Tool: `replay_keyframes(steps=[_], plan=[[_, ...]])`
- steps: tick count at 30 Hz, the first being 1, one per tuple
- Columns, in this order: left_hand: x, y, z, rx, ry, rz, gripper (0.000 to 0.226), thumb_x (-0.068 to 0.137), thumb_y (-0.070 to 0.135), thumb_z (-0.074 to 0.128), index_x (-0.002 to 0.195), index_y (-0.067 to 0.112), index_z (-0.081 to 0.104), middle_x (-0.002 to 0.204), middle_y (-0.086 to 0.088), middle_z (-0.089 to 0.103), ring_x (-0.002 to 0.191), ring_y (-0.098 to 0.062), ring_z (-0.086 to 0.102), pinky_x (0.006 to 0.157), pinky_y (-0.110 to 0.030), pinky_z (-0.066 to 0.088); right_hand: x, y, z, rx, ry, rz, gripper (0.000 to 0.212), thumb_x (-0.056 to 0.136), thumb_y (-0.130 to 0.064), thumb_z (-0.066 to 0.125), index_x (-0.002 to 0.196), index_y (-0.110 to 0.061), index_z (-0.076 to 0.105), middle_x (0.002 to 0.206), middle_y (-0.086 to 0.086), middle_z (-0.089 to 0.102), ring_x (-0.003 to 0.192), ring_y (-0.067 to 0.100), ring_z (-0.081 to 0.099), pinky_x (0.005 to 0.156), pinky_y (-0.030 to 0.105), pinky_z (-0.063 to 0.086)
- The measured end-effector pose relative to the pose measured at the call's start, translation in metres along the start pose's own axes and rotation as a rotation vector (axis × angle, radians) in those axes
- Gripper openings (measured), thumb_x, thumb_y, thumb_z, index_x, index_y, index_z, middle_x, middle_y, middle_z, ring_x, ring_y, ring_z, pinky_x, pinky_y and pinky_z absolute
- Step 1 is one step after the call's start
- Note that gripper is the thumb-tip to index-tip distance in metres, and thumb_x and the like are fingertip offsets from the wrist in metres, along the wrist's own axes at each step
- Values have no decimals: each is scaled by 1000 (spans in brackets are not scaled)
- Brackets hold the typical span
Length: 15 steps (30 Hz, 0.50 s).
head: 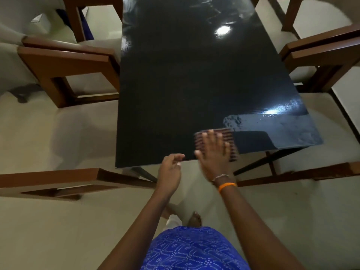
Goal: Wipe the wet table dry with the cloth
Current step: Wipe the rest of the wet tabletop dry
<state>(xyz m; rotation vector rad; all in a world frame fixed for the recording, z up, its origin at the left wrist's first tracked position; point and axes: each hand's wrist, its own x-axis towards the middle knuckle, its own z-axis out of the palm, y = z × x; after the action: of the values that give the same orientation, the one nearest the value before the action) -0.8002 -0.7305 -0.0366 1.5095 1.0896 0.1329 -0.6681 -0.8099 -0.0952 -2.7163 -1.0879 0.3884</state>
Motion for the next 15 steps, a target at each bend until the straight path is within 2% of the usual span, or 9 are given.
replay_keyframes(steps=[4,8,11,15], plan=[[2,3,10,-40,149,71,34,91,6,42,108,34,49,111,14,43,96,2,49,68,-13,40,-1,-40,15,22,-82,-203,63,96,-48,32,150,-27,8,160,-1,1,147,24,-5,117,45,-6],[4,4,23,30,140,121,35,89,5,46,110,32,48,118,10,44,97,3,49,70,-11,39,-3,6,6,-14,-41,-360,60,92,-45,41,148,-32,21,158,-5,20,146,22,16,116,44,12],[12,7,37,167,97,159,37,90,6,49,118,30,48,124,10,44,106,3,44,87,-16,37,2,67,-10,-56,-31,-282,61,92,-47,36,148,-35,16,158,-6,16,147,21,13,116,41,7],[20,11,59,440,75,252,43,86,15,57,125,29,44,127,10,46,115,-1,40,93,-21,35,17,161,-45,-74,31,5,61,91,-50,27,149,-35,14,160,-6,9,148,20,7,116,42,8]])
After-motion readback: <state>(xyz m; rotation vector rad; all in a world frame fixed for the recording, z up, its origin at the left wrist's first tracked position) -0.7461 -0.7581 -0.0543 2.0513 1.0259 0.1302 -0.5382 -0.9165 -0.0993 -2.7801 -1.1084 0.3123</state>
